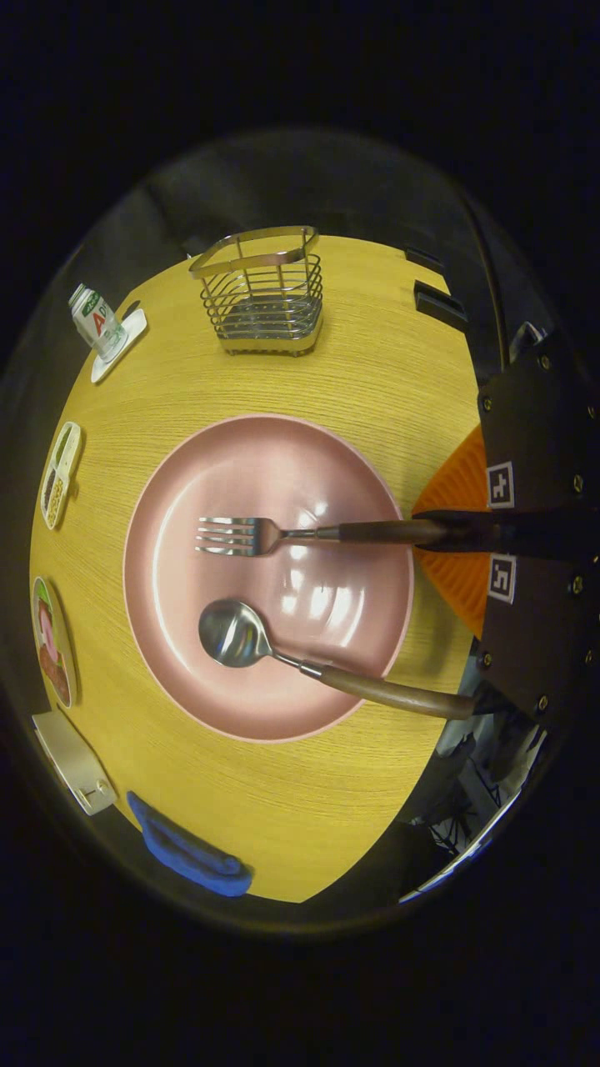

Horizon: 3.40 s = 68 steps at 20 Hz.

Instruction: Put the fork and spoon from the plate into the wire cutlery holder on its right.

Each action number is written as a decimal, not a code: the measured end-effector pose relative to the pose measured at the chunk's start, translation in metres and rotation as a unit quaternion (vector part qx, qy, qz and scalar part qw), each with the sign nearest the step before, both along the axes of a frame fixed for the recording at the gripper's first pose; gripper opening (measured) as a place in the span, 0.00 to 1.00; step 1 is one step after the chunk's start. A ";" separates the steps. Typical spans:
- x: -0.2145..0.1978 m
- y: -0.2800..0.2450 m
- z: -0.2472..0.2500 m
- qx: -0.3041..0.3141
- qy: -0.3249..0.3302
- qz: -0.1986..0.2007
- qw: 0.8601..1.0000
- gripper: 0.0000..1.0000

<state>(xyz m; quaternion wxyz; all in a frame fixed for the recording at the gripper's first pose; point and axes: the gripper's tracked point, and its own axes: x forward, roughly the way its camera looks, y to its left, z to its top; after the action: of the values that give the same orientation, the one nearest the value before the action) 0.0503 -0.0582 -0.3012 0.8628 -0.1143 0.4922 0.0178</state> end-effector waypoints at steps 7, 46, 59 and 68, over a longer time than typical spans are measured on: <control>0.002 -0.006 0.021 -0.001 -0.021 -0.014 1.000 0.06; 0.007 -0.156 0.078 0.032 -0.041 -0.166 0.985 0.06; 0.006 -0.164 0.087 0.022 0.001 -0.176 0.984 0.13; 0.003 -0.162 0.104 0.011 -0.015 -0.176 0.984 0.25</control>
<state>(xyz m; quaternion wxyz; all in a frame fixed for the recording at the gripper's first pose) 0.0537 -0.2204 -0.1972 0.8609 -0.0166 0.4915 -0.1306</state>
